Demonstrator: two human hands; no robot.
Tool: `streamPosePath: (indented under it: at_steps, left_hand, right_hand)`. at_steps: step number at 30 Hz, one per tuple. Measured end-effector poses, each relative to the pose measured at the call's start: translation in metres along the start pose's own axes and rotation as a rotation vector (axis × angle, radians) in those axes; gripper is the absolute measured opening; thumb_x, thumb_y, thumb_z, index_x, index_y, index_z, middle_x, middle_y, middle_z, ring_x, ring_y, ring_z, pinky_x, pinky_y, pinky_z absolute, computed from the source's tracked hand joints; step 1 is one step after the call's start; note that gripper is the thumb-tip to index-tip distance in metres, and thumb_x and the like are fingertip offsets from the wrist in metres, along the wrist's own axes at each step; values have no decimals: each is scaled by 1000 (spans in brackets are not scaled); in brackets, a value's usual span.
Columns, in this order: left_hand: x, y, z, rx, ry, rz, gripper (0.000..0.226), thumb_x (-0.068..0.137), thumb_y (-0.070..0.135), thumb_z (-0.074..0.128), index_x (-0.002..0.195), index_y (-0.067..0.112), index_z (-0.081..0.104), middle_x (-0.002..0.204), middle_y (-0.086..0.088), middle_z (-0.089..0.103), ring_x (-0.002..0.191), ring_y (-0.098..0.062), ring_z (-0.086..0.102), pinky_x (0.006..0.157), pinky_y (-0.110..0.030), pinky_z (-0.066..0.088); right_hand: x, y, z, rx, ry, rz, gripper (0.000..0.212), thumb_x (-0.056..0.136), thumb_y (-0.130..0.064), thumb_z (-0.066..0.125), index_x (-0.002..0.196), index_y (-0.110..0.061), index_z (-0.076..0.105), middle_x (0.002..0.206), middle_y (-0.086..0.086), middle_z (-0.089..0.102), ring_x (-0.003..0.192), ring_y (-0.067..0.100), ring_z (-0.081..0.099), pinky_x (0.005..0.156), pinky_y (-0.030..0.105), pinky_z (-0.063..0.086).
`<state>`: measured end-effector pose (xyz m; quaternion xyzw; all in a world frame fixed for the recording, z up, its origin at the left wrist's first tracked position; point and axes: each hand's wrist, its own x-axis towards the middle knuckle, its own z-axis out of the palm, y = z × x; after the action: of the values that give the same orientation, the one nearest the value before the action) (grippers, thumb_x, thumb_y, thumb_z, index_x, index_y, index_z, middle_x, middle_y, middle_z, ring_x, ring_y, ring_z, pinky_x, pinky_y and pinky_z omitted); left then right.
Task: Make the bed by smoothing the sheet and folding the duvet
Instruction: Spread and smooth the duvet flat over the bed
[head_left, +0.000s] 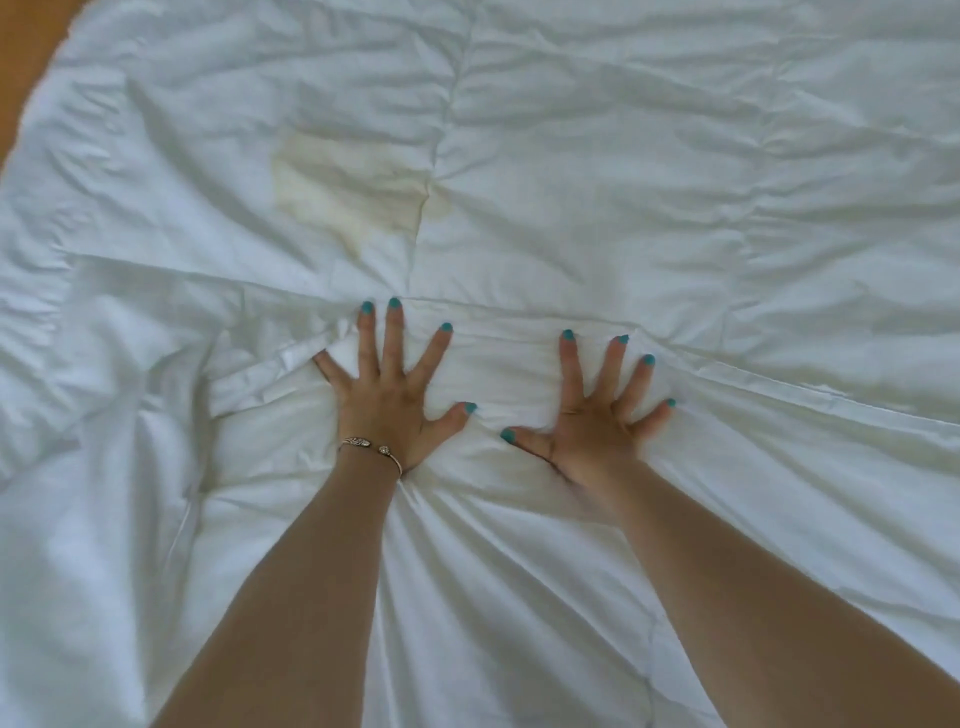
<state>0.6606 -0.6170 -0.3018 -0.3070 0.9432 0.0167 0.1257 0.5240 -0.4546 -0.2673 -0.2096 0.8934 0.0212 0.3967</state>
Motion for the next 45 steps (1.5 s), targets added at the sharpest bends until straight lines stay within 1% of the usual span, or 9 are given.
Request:
streamPosePath:
  at_steps: [10,16,23,29,33,37,40,42,45]
  left_hand:
    - [3,-2,8,-56,0,40,87,75,84,16,149,45,-8,159,-12,-10,145,-41,-8,95,-75,9]
    - [9,-3,3,-64,-129,62,87,74,85,8,138,44,-35,142,-10,-49,136,-38,-35,97,-77,1]
    - [-9,-13,-26,-180,-176,128,84,80,81,19,145,46,-22,152,-5,-38,137,-32,-37,99,-72,-11]
    - [-106,-104,-59,-240,-100,304,67,96,44,41,153,32,8,160,-8,-16,146,-26,-19,112,-42,-21]
    - [-186,-187,-61,-253,23,198,75,69,46,73,136,19,52,159,-14,17,148,-25,6,120,-33,-8]
    - [-233,-249,-67,-33,71,123,77,45,27,86,119,27,64,160,-5,15,148,-30,1,119,-47,-6]
    - [-245,-286,-91,72,-49,-40,94,69,12,73,141,51,28,159,-13,8,143,-44,16,110,-60,19]
    - [-225,-312,-109,98,-199,-34,98,89,13,57,145,53,-12,146,-17,28,121,-34,49,89,-43,45]
    - [-152,-367,-155,164,-256,158,96,90,31,60,143,55,-15,118,-1,43,102,-27,60,74,-32,47]
  right_hand:
    - [16,-9,2,-79,-80,59,123,60,-92,42,110,-44,-59,134,11,-57,129,43,-45,98,68,-24]
    - [19,-8,8,-88,-27,41,124,59,-91,43,109,-44,-60,128,9,-64,128,42,-46,94,69,-26]
    - [-5,-23,4,-243,133,189,113,73,-86,38,115,-40,-57,146,9,-47,138,42,-34,106,70,-10]
    - [-82,-79,35,-182,479,176,68,100,-28,42,154,-10,5,156,23,15,141,46,19,110,56,29]
    - [-127,-163,81,-182,611,-116,70,73,-6,69,139,-16,49,116,26,54,94,43,57,74,49,51]
    - [-146,-253,89,-158,572,-332,46,72,-19,75,113,-6,59,115,21,53,92,39,58,75,43,50]
    - [-141,-291,77,39,467,-140,76,85,-36,67,140,-1,29,134,17,35,97,37,60,69,35,43]
    - [-136,-304,67,98,485,-64,90,83,-39,69,146,-6,14,136,16,36,99,38,62,70,34,42]
    - [-123,-309,46,459,568,18,97,75,-41,77,143,-25,10,121,15,55,98,39,62,74,38,45]
